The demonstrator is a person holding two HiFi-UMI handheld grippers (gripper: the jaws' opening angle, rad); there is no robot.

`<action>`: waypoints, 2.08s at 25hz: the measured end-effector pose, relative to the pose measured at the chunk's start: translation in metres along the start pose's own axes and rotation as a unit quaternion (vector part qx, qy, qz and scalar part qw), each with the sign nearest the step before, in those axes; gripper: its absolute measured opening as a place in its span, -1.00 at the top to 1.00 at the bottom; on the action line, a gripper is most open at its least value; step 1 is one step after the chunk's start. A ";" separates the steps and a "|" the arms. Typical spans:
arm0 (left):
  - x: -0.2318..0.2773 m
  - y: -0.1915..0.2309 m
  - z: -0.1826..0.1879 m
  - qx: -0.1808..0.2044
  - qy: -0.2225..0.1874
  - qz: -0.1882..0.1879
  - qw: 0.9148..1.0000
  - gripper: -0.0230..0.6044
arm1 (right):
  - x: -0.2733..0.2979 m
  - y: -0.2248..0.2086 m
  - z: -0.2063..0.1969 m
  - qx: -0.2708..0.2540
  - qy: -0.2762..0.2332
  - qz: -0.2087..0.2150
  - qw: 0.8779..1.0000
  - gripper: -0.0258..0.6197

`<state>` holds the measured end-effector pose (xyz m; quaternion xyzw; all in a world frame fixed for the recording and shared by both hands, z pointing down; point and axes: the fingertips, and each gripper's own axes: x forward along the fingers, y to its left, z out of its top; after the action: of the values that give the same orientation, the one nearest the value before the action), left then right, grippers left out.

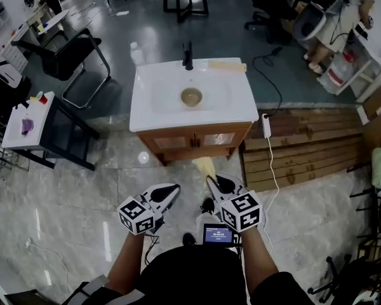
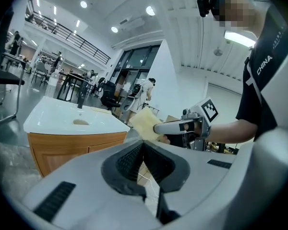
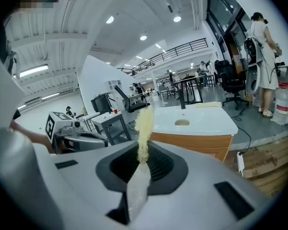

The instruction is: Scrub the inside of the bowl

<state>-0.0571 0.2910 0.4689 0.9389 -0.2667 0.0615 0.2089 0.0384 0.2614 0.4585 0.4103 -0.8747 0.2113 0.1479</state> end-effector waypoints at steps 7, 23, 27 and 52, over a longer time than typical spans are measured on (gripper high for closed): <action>0.067 0.053 0.047 0.024 0.019 0.006 1.000 0.92 | 0.043 -0.073 0.051 -0.006 -0.009 0.012 1.000 0.80; 0.138 0.159 0.095 0.011 0.032 0.047 0.998 0.92 | 0.116 -0.168 0.098 0.003 0.008 0.021 1.000 0.80; 0.154 0.195 0.109 0.007 0.028 0.035 0.999 0.92 | 0.142 -0.187 0.113 0.003 0.013 0.006 1.000 0.80; 0.206 0.351 0.158 -0.002 0.064 -0.021 0.998 0.92 | 0.269 -0.234 0.178 0.042 0.019 -0.045 0.998 0.80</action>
<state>-0.0664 -0.1446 0.4990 0.9379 -0.2329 0.1165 0.2291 0.0391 -0.1361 0.4784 0.4515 -0.8427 0.2481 0.1564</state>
